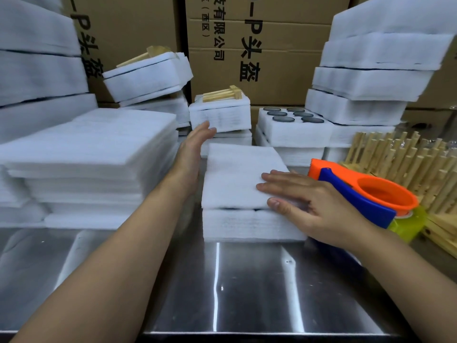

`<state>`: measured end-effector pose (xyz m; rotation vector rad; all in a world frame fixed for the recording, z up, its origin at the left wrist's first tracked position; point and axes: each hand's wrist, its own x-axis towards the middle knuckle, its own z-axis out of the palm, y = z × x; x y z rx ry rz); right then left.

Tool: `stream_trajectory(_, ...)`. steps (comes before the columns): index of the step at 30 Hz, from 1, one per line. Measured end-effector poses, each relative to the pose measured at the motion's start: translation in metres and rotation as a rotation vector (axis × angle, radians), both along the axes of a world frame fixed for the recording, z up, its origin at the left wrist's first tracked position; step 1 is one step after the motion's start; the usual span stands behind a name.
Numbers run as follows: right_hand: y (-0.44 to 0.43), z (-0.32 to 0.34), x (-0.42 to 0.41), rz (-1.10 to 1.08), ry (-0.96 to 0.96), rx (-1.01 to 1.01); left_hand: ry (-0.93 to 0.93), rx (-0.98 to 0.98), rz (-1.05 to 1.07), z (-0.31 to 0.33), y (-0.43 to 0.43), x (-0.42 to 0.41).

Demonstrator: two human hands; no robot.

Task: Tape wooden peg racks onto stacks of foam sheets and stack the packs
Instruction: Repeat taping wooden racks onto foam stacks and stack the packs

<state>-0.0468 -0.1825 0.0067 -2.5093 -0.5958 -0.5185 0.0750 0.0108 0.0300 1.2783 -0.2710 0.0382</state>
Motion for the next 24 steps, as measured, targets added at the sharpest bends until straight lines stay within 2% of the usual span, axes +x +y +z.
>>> stream_trajectory(3, 0.001, 0.002, -0.001, -0.005, -0.003, -0.002, -0.34, 0.265, -0.023, 0.011, -0.001, -0.009)
stream_trajectory(6, 0.003, 0.004, -0.001, -0.01, -0.019, -0.015, -0.644, 0.74, -0.149, 0.016, -0.008, -0.022)
stream_trajectory(9, 0.003, 0.005, 0.0, -0.006, -0.046, -0.046, -0.59, 1.034, -0.309, 0.008, -0.023, -0.031)
stream_trajectory(12, 0.003, 0.003, 0.0, -0.002, -0.093, -0.037, -0.529, 1.343, -0.372, 0.002, -0.031, -0.032)
stream_trajectory(17, 0.003, 0.013, -0.001, 0.007, -0.07, -0.074, -0.525, 1.431, -0.405, 0.006, -0.031, -0.034)
stream_trajectory(19, -0.002, 0.021, -0.002, -0.072, -0.111, 0.002, -0.53, 1.452, -0.409, 0.006, -0.031, -0.034)
stream_trajectory(22, -0.024, 0.045, -0.004, -0.356, -0.337, 0.314, -0.535, 1.484, -0.4, 0.005, -0.029, -0.032)
stream_trajectory(24, -0.051, 0.063, 0.003, -0.654, -0.404, 0.324, -0.531, 1.488, -0.401, 0.005, -0.028, -0.031)
